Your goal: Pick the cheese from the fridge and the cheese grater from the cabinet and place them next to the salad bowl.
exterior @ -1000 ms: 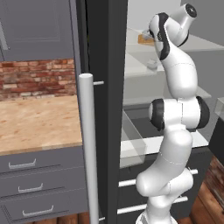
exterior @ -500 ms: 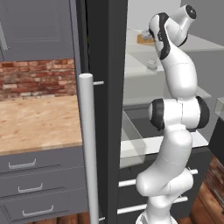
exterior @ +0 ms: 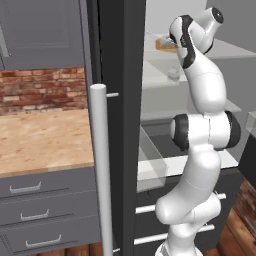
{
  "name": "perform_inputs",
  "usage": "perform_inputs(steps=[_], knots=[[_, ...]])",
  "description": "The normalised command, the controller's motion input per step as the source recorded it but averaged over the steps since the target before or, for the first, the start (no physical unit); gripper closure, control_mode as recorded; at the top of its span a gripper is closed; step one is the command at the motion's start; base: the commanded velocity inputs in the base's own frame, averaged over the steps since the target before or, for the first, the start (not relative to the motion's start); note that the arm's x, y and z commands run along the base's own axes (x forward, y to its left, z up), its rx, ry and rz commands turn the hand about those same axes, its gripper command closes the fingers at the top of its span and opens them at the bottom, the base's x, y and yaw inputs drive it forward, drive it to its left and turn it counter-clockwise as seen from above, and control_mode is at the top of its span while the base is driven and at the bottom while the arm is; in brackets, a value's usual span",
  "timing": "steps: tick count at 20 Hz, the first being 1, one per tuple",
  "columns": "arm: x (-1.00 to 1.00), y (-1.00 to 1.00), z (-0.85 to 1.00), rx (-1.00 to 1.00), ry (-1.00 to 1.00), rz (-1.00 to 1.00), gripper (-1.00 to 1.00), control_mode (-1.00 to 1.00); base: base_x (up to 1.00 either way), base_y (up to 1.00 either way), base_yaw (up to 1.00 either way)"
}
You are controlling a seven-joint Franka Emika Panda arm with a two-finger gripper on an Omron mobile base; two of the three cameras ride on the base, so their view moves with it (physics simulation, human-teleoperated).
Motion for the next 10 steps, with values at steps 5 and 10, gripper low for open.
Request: perform_inputs(steps=[5, 10], knots=[[0.1, 0.1, -0.19, 0.0, -0.01, 0.05, -1.0, -1.0, 0.0, 0.0, 0.0], [0.28, 0.04, -0.17, 0.0, -0.02, 0.05, -1.0, -1.0, 0.0, 0.0, 0.0]])
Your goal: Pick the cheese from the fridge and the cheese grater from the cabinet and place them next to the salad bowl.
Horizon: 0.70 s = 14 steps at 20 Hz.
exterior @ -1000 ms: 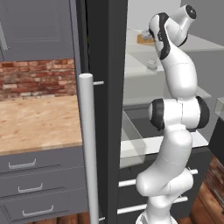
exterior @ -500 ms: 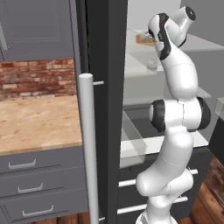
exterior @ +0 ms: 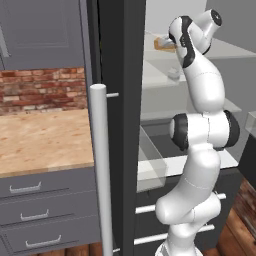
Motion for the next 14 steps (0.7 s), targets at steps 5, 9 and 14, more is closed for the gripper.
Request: perform_inputs(steps=[5, 9, 14], knots=[[0.35, 0.04, -0.24, 0.0, -0.05, 0.07, 1.0, -1.0, 0.0, 0.0, 0.0], [0.3, 0.05, -0.39, -0.02, 0.0, 0.08, 1.0, -1.0, 0.0, 0.0, 0.0], [0.11, 0.0, -0.41, -0.05, 0.0, 0.05, 1.0, -1.0, 0.0, 0.0, 0.0]])
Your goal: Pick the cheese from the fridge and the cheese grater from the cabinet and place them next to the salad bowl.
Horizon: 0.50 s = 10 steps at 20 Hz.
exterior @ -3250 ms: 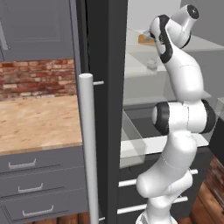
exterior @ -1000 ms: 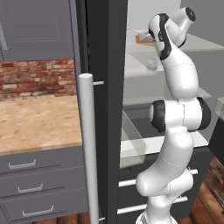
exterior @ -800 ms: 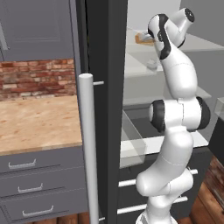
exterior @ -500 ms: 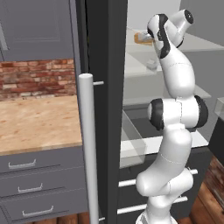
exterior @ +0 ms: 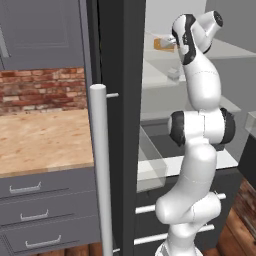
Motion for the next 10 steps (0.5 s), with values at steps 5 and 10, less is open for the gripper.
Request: perform_inputs(steps=[5, 10], knots=[[-0.13, -0.01, -0.25, -0.05, 0.02, 0.0, 1.0, -1.0, 0.0, 0.0, 0.0], [-0.5, -0.05, -0.07, 0.0, 0.0, 0.0, 1.0, -1.0, 0.0, 0.0, 0.0]])
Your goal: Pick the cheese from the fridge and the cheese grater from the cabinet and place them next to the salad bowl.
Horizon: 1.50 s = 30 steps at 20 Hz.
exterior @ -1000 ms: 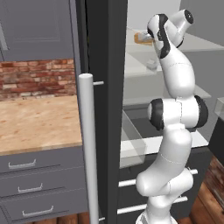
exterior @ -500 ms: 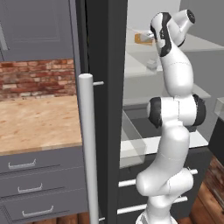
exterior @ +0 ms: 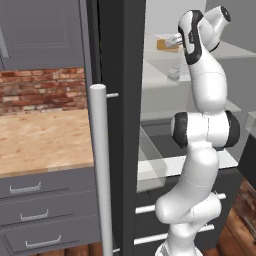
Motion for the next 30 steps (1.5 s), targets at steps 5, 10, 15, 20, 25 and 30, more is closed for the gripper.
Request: perform_inputs(steps=[5, 10, 15, 20, 25, 30], knots=[[-0.57, -0.05, -0.14, 0.0, 0.0, 0.0, 1.0, -1.0, 0.0, 0.0, 0.0], [-0.7, 0.02, -0.06, 0.0, -0.05, -0.07, 1.0, -1.0, 0.0, 0.0, 0.0], [-0.71, 0.03, 0.0, 0.0, -0.01, -0.2, 1.0, -1.0, 0.0, 0.0, 0.0], [-0.76, 0.0, 0.0, 0.0, 0.01, -0.28, 1.0, -1.0, 0.0, 0.0, 0.0], [-0.79, 0.0, -0.02, 0.0, 0.05, -0.23, 1.0, -1.0, 0.0, 0.0, 0.0], [-0.81, -0.02, -0.08, 0.03, 0.07, -0.14, 1.0, -1.0, 0.0, 0.0, 0.0]])
